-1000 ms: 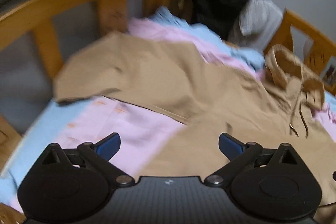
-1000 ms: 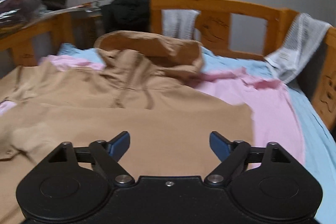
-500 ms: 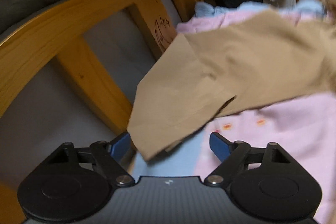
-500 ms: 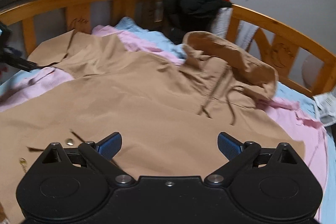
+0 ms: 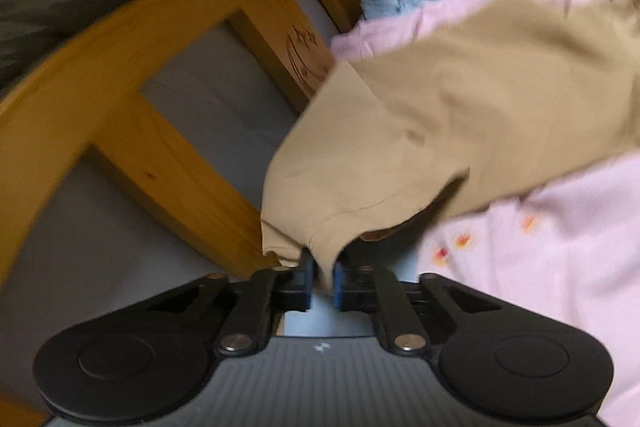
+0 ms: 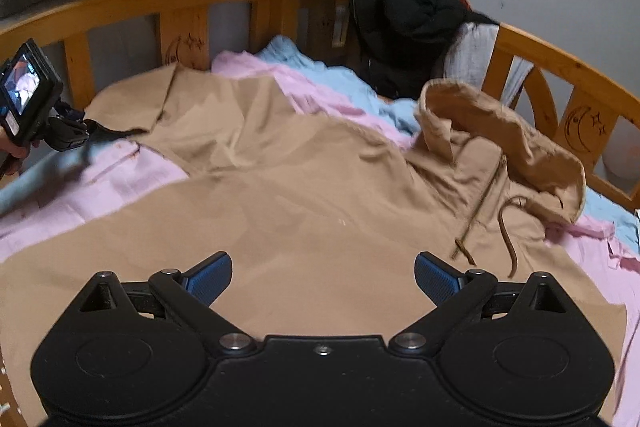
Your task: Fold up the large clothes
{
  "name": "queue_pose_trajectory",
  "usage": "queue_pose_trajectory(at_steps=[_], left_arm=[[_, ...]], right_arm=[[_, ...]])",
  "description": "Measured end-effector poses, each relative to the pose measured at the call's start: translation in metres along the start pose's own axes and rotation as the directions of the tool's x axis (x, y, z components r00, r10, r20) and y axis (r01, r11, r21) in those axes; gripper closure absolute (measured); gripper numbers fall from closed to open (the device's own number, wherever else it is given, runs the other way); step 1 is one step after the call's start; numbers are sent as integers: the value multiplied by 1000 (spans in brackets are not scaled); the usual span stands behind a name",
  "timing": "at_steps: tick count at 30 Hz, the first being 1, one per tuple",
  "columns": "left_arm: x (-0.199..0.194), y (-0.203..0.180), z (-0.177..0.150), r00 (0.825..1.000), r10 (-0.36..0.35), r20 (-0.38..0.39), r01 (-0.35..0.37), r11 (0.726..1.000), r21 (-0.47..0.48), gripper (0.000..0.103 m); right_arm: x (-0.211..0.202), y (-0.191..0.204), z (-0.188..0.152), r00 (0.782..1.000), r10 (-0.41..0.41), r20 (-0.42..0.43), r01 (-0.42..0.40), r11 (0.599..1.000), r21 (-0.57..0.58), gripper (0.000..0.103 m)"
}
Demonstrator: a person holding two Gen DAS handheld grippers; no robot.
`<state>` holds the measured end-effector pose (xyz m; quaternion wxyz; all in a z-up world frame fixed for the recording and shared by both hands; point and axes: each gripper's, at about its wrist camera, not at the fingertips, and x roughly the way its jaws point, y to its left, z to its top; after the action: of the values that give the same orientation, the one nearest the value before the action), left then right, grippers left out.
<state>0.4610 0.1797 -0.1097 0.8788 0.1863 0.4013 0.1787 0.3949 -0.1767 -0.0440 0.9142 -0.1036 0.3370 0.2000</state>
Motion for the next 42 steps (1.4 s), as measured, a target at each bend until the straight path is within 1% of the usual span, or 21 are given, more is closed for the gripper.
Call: queue_pose_trajectory(at_steps=[2, 4, 6, 7, 9, 12, 16, 17, 20, 23, 25, 26, 27, 28, 32, 34, 36, 37, 38, 41, 42], left_arm=[[-32, 20, 11, 997, -81, 15, 82, 992, -92, 101], [-66, 33, 27, 984, -165, 60, 173, 973, -156, 102], [-97, 42, 41, 958, -271, 97, 286, 935, -210, 102], [-113, 45, 47, 940, -320, 119, 340, 912, -231, 102], [-142, 42, 57, 898, -409, 162, 438, 866, -242, 102], [-169, 20, 64, 852, -486, 195, 519, 830, -202, 102], [-193, -25, 54, 812, -555, 182, 578, 807, -120, 103], [-193, -35, 51, 803, -570, 175, 591, 799, -112, 103], [-200, -58, 46, 781, -603, 161, 623, 771, -134, 103], [-210, -77, 37, 765, -623, 164, 643, 755, -131, 103], [-216, -87, 34, 746, -645, 166, 664, 741, -102, 103], [-219, -92, 33, 731, -662, 166, 680, 729, -86, 102], [-223, -97, 32, 722, -673, 163, 689, 721, -74, 102], [-226, -102, 31, 710, -686, 162, 701, 711, -60, 102], [-232, -116, 33, 614, -776, 146, 784, 620, -3, 93], [-237, -116, 31, 597, -788, 147, 797, 605, 6, 69], [-240, -114, 27, 591, -791, 157, 801, 599, 2, 59], [-239, -113, 27, 593, -789, 160, 799, 601, 2, 58], [-238, -112, 26, 604, -780, 161, 791, 612, 0, 58], [-219, -107, 28, 683, -712, 160, 726, 685, -50, 58], [-208, -104, 30, 716, -679, 163, 696, 712, -87, 58]], right_arm=[[-3, -2, 1, 1000, 5, 29, -5, 1000, 22, 5], [-8, -7, 4, 997, 38, 65, -42, 997, 66, 5], [-12, -14, 10, 990, 100, 101, -114, 984, 139, 5], [-14, -20, 13, 980, 165, 114, -184, 964, 190, 5], [-12, -34, 20, 937, 318, 147, -349, 877, 331, 5], [1, -49, 26, 848, 487, 208, -517, 677, 524, 5], [21, -62, 25, 749, 578, 325, -599, 381, 704, 5], [23, -64, 27, 750, 574, 328, -586, 348, 732, 5], [34, -67, 29, 780, 567, 266, -495, 299, 816, 12], [41, -68, 22, 808, 558, 188, -390, 268, 881, 25], [38, -71, 21, 833, 530, 159, -355, 291, 888, 54], [37, -72, 21, 845, 514, 149, -345, 311, 886, 62], [35, -74, 22, 855, 499, 140, -340, 338, 878, 82], [29, -78, 28, 873, 473, 117, -328, 395, 858, 99], [-2, -90, 47, 923, 373, 89, -326, 639, 697, 103], [-20, -101, 57, 945, 313, 99, -307, 735, 605, 103], [-37, -115, 57, 960, 259, 105, -273, 791, 548, 103], [-43, -124, 54, 966, 236, 102, -254, 810, 529, 103], [-48, -133, 50, 972, 215, 96, -233, 822, 519, 103], [-55, -159, 33, 988, 146, 57, -154, 843, 515, 103], [-54, -166, 25, 992, 120, 40, -123, 848, 515, 103]])
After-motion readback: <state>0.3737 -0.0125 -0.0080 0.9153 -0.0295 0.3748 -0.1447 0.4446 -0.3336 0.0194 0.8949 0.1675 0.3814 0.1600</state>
